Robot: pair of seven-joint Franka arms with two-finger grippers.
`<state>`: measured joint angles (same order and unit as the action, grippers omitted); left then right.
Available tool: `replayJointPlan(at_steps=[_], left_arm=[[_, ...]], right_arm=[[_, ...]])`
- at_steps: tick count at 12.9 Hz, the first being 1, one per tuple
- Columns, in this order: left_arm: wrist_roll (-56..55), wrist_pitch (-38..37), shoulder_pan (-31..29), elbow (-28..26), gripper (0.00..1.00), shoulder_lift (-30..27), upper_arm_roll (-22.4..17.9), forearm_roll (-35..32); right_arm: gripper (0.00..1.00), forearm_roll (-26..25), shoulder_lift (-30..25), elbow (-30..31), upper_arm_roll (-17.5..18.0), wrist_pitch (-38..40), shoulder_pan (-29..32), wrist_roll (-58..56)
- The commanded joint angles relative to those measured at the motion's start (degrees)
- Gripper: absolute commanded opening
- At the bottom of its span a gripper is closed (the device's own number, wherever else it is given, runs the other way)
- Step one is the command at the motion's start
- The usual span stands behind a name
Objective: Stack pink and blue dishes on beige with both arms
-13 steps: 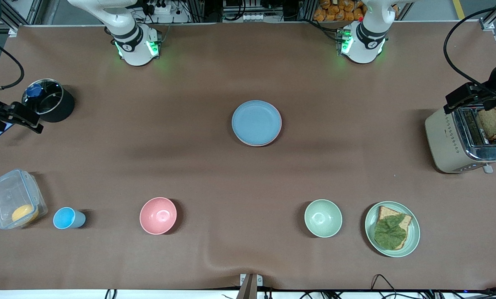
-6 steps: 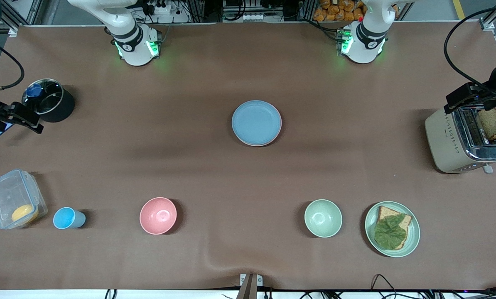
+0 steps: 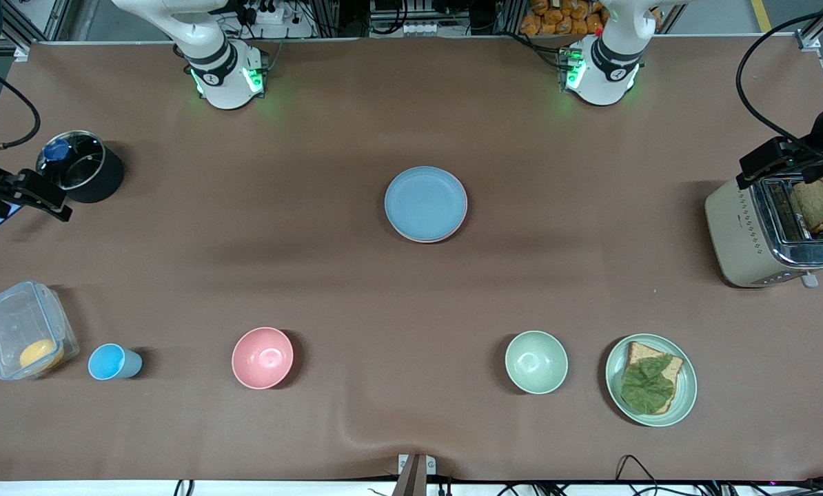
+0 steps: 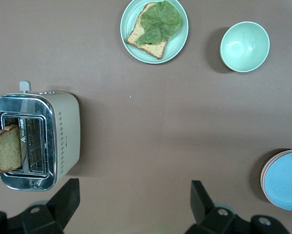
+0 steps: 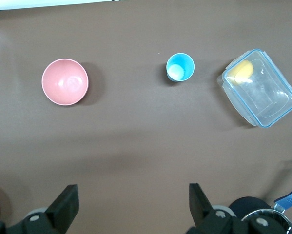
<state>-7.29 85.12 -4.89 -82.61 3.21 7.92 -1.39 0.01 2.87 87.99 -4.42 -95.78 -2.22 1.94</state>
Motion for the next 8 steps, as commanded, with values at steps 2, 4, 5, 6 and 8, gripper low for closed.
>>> replayJointPlan(at_steps=[2,4,5,6,8], left_arm=[[0.1,-0.8,0.0,0.0,1.00,-0.6,0.5,0.3],[0.1,-0.9,-0.2,0.0,1.00,-0.7,0.3,0.2],[0.1,-0.9,-0.2,0.0,1.00,-0.7,0.3,0.4],[0.1,-1.0,-0.2,0.0,1.00,-0.8,0.3,0.6],[0.1,-1.0,-0.2,0.0,1.00,-0.8,0.2,0.6]], right_arm=[[1.00,-0.5,0.2,-0.6,0.6,0.2,0.6,0.9],[1.00,-0.5,0.1,-0.6,0.6,0.2,0.6,0.9],[1.00,-0.5,0.1,-0.6,0.6,0.2,0.6,0.9],[1.00,-0.5,0.2,-0.6,0.6,0.2,0.6,0.9],[1.00,-0.5,0.1,-0.6,0.6,0.2,0.6,0.9]])
